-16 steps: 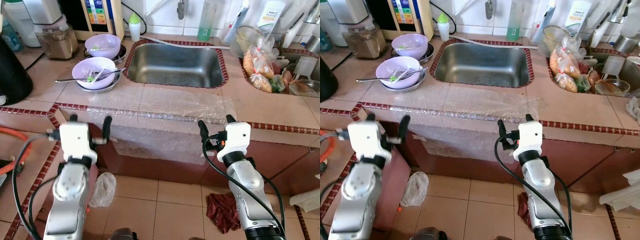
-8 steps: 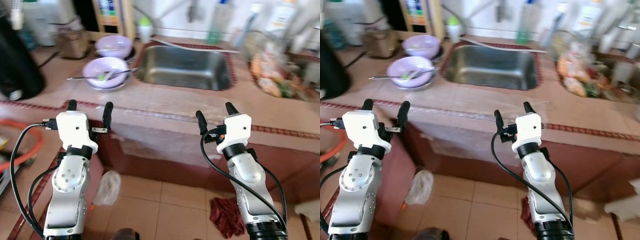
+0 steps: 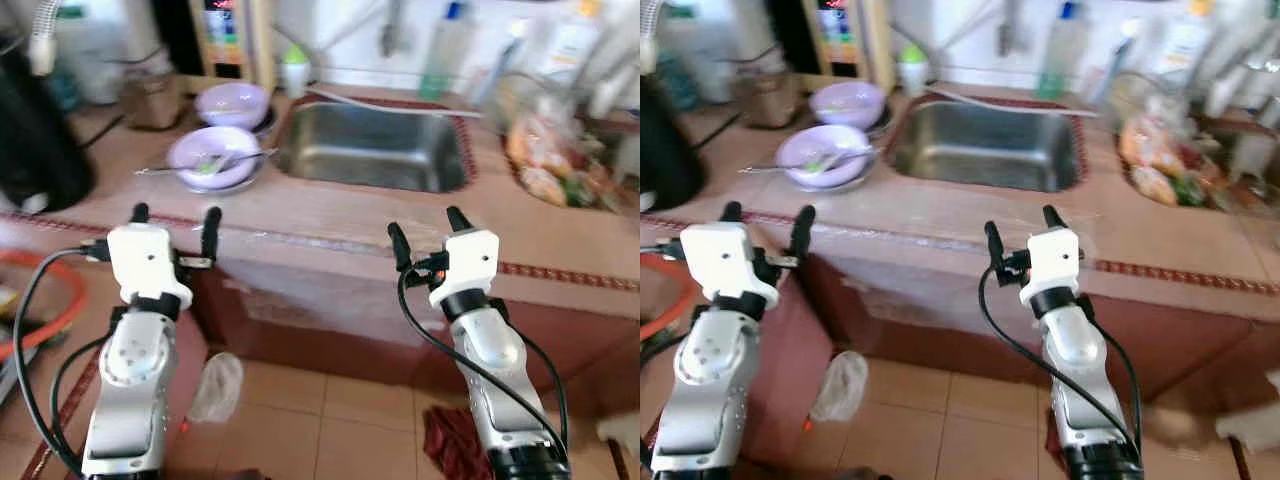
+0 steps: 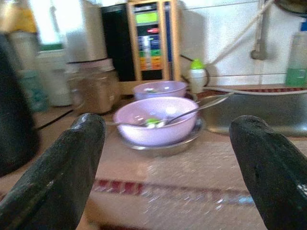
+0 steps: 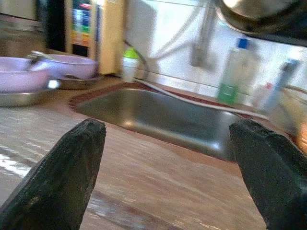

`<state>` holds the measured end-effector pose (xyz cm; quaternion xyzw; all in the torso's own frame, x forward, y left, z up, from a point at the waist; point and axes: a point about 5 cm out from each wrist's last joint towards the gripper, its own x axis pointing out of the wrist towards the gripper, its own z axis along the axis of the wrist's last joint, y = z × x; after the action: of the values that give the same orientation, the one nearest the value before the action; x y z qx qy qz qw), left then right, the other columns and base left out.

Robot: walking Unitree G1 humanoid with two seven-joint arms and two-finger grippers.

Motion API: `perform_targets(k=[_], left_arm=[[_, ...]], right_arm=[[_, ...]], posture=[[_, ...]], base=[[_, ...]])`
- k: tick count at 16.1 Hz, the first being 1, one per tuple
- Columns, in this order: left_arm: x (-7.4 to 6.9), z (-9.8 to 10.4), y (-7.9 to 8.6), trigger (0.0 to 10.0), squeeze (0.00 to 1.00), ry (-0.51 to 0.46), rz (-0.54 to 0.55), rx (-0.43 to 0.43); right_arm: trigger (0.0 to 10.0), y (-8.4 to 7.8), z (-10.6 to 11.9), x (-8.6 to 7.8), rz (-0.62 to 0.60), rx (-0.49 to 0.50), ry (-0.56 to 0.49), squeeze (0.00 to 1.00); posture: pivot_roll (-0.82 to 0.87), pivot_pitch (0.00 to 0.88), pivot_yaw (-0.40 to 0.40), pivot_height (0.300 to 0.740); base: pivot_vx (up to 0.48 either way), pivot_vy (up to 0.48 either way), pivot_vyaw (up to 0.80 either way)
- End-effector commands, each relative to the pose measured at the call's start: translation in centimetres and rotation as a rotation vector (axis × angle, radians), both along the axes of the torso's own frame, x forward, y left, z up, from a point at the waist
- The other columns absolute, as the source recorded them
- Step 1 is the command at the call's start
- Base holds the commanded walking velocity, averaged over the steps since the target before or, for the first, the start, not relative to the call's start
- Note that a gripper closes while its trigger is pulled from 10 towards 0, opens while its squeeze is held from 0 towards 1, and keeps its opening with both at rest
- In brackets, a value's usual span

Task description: Kitchen organization

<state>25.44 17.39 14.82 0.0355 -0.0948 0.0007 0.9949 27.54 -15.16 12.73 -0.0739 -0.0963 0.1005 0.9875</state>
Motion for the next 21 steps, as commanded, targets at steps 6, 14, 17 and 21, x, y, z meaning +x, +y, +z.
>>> perform_targets(k=[6,14,17,21], left_arm=[[0.0,0.5,-0.7,10.0,0.00,-0.014,-0.035,-0.009],[-0.3,0.2,-0.6,10.0,0.00,0.000,-0.027,-0.011],[-0.6,-1.1,-2.0,10.0,0.00,0.071,-0.156,-0.089],[-1.1,-1.5,-1.6,10.0,0.00,0.067,-0.101,-0.081]], right_arm=[[10.0,-0.3,-0.1,-0.1,-0.002,-0.013,0.000,0.00],[10.0,0.0,-0.4,0.1,0.021,-0.018,0.007,0.00],[10.0,-0.2,-0.4,-0.1,0.023,-0.024,0.009,0.00],[10.0,-0.3,-0.5,-0.6,0.039,-0.041,0.019,0.00]], posture=[[-0.01,0.000,0.004,0.740],[0.00,0.000,-0.005,0.740],[-0.01,0.003,-0.010,0.740],[-0.02,0.023,-0.019,0.740]], base=[[0.301,0.000,0.00],[0.297,0.000,0.00],[0.000,0.000,0.00],[0.000,0.000,0.00]])
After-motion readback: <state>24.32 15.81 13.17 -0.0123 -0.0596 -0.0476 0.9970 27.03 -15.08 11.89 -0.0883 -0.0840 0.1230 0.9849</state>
